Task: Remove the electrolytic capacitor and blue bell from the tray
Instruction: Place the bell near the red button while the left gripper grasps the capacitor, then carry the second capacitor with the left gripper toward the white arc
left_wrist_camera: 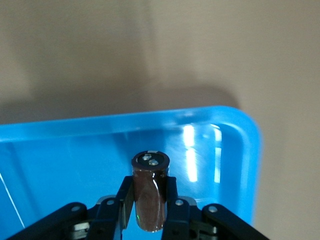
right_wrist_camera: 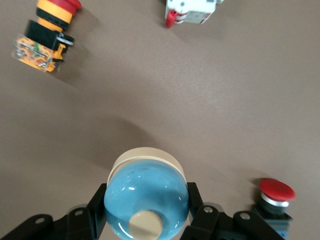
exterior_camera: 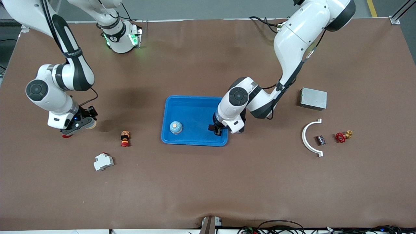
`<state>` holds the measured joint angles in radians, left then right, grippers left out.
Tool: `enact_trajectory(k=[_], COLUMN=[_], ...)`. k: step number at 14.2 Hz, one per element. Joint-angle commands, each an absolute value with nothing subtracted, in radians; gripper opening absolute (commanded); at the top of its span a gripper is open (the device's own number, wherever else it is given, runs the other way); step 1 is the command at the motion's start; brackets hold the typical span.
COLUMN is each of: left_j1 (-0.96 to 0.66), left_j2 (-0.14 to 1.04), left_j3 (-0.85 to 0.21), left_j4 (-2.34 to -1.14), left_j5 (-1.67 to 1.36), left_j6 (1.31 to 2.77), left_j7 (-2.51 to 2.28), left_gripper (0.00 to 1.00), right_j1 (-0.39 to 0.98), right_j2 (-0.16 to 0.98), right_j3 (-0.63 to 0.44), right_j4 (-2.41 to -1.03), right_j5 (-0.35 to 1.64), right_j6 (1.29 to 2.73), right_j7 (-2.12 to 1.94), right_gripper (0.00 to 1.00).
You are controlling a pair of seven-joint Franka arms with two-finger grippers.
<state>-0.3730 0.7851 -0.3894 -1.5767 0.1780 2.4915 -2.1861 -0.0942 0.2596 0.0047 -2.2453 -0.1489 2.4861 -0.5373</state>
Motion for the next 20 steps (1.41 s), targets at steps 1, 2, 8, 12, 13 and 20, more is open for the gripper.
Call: enact_trajectory(k=[1,2,8,12,13,20], left_j1=[-0.367,-0.359,-0.2,-0.108,-0.088,0.028], left_j2=[0.688,0.657,0.551,0.548,0.548,0.549], left_j3=[-0.382,-0.382,-0.405,-0.403,-0.403,-0.397], left_j4=[-1.592,-1.592,-1.605,-1.651,-1.663,-1.755], left_j5=[0.198,0.196,0.181,0.204,0.204,0.206], left_j6=[2.416,2.375,2.113,2.042,2.04,2.048], left_j7=[-2.143,-2.094,-1.829,-1.613,-1.532,-1.085], left_gripper=[0.0,0.0,0.0,0.0,0.0,0.0], right_j1=[-0.118,-0.117,-0.115,-0.115,-0.115,-0.115], right_j2=[0.317,0.333,0.385,0.399,0.403,0.417], right_j3=[0.023,0.023,0.023,0.023,0.023,0.023], right_j4=[-2.243,-2.243,-2.233,-2.229,-2.226,-2.226], right_j5=[-0.175,-0.175,-0.175,-0.176,-0.176,-0.176], right_j6=[2.522,2.534,2.554,2.557,2.557,2.568], right_j7=[-0.541,-0.541,-0.54,-0.54,-0.54,-0.54], right_gripper=[0.22,0.23,0.3,0.37,0.38,1.0])
